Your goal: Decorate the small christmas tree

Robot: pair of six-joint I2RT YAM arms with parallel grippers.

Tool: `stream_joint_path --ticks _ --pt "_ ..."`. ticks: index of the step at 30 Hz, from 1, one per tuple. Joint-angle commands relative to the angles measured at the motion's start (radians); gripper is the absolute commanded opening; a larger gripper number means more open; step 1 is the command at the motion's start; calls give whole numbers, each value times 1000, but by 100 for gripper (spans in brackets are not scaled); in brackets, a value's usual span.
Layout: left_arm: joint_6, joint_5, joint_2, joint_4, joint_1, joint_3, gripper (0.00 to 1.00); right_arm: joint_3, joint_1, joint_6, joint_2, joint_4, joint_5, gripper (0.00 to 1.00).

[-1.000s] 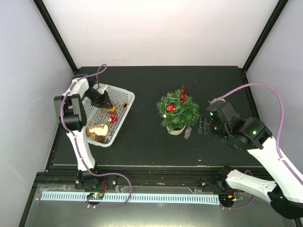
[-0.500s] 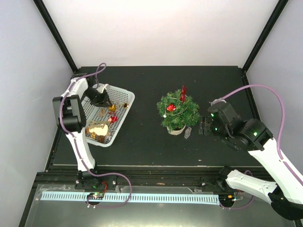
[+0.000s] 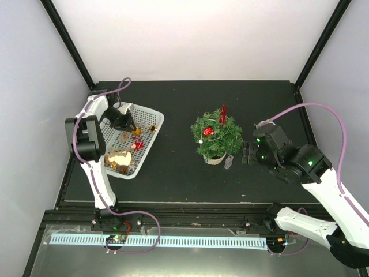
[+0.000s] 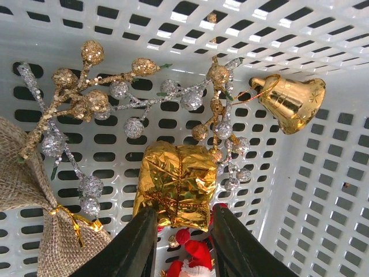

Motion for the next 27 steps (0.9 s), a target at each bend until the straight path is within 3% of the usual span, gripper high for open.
stream_joint_path --ticks 1,8,22,27 --pt "21 2 -56 16 -11 12 31 -6 -3 -10 0 21 -4 78" --pt "56 -20 -64 1 -40 29 37 -5 -4 -17 7 23 -5 78" --pt "59 -155 -60 32 -77 42 39 -7 -3 -22 4 17 1 78" --pt "67 -197 -96 46 -82 43 45 -15 -3 -22 5 23 2 78"
